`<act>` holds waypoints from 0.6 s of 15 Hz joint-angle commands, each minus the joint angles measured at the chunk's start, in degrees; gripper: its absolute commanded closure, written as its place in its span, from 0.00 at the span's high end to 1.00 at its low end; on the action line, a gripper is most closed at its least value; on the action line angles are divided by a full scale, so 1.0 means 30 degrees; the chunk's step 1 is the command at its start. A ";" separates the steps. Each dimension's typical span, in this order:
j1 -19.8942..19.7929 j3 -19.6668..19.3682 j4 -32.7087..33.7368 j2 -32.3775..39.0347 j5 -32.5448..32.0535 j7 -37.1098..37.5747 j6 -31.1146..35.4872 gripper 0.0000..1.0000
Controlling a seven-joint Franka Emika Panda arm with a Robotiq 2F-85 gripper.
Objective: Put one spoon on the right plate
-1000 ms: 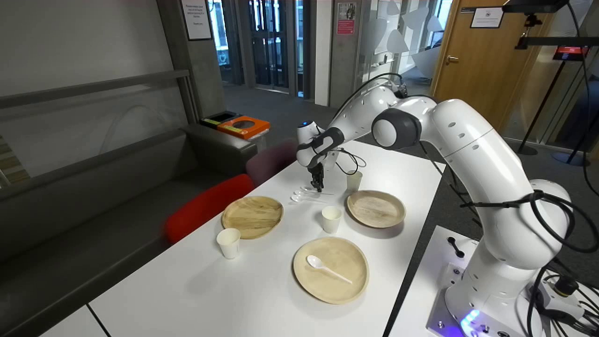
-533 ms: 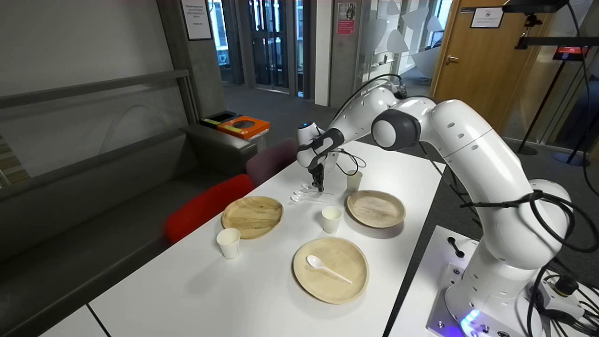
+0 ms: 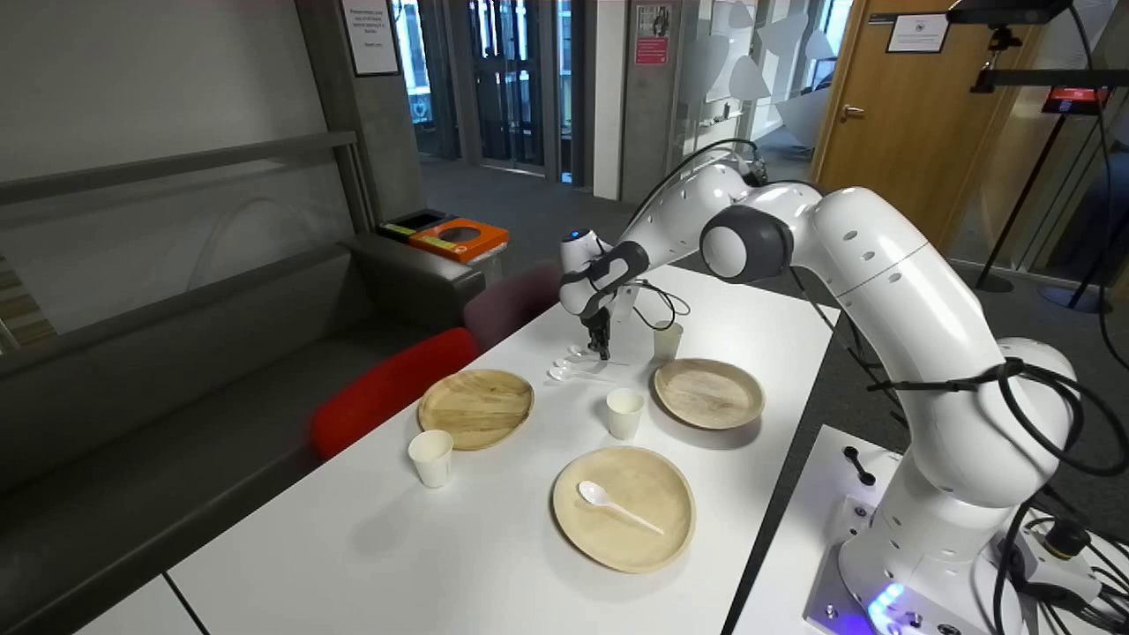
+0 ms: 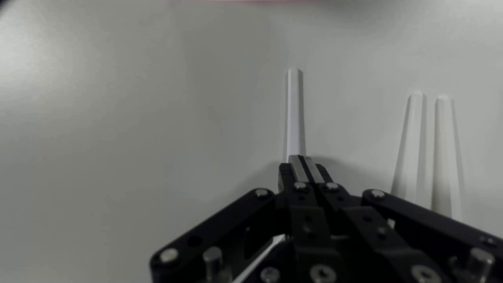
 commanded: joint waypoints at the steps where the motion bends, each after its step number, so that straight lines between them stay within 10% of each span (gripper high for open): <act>1: -0.0474 0.0421 -0.0919 -0.0871 -0.0329 -0.0536 0.0421 0.00; 9: -0.0245 0.0238 -0.2680 -0.2383 -0.0681 -0.0262 0.1852 0.00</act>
